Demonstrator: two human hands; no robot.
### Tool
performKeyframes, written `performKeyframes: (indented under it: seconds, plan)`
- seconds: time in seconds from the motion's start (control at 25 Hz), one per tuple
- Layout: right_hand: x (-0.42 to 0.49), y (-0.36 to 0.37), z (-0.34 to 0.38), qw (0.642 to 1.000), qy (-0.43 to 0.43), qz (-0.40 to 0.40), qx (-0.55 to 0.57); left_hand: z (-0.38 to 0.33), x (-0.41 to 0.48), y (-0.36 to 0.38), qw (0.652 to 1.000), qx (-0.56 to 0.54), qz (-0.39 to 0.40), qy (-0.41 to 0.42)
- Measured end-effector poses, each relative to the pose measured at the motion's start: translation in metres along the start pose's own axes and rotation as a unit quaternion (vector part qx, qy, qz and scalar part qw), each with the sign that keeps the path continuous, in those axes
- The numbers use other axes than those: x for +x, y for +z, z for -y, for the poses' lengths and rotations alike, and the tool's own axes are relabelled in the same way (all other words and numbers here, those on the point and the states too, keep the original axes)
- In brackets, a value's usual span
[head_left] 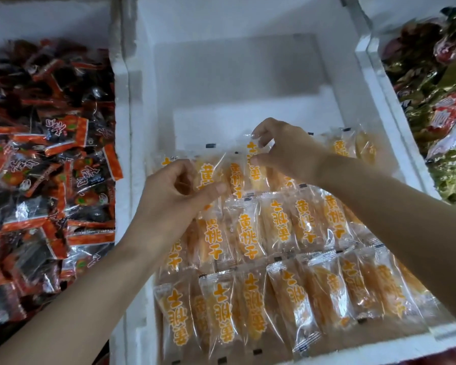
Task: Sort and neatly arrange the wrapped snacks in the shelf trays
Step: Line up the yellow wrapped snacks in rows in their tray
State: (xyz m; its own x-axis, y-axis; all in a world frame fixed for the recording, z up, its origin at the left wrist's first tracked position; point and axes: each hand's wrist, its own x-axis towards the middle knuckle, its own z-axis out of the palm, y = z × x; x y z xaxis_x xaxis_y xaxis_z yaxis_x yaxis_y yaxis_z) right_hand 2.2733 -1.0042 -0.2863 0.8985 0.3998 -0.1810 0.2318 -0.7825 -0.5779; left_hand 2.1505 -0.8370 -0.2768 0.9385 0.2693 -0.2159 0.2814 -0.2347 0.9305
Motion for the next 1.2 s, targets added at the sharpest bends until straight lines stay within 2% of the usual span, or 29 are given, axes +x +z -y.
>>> performKeyframes:
  seconds: [0.16,0.24,0.32,0.4,0.48,0.56,0.72,0.84,0.96,1.04,1.12,1.2]
  plan:
    - [-0.009,-0.003,0.004,0.995,-0.014,0.001,-0.099,-0.002,-0.007,-0.002,1.0,-0.024,0.015,-0.006]
    - [-0.023,-0.004,0.011,0.994,-0.032,-0.052,-0.089,-0.004,-0.011,-0.003,0.998,-0.051,0.04,-0.021]
    - [-0.043,-0.004,0.019,0.994,-0.052,-0.091,0.01,-0.006,-0.012,-0.002,0.996,-0.052,0.065,-0.011]
    - [-0.067,0.0,0.03,0.984,-0.032,-0.027,0.172,-0.006,-0.015,0.001,0.994,-0.042,0.093,0.026]
    - [-0.09,-0.001,0.037,0.935,0.021,0.034,0.353,-0.007,-0.019,0.006,0.993,-0.035,0.108,0.042]
    - [-0.105,-0.008,0.038,0.888,0.066,0.066,0.451,-0.007,-0.022,0.011,0.991,-0.029,0.12,0.059]
    - [-0.119,-0.014,0.031,0.935,0.041,0.062,0.346,-0.007,-0.03,0.018,0.979,0.023,0.161,0.124]
    - [-0.12,-0.017,0.021,0.947,0.05,0.04,0.313,-0.006,-0.036,0.028,0.974,0.017,0.191,0.125]
    - [-0.116,-0.013,0.013,0.948,0.055,-0.001,0.312,-0.006,-0.035,0.036,0.98,0.012,0.171,0.098]
    - [-0.107,-0.009,0.004,0.958,0.04,-0.06,0.276,0.003,-0.034,0.037,0.975,0.116,0.127,0.139]
    - [-0.095,-0.004,-0.006,0.984,0.018,-0.067,0.164,0.02,-0.036,0.032,0.93,0.277,0.087,0.224]
    - [-0.087,0.005,-0.011,0.998,-0.002,-0.02,0.067,0.035,-0.039,0.026,0.859,0.419,0.09,0.28]
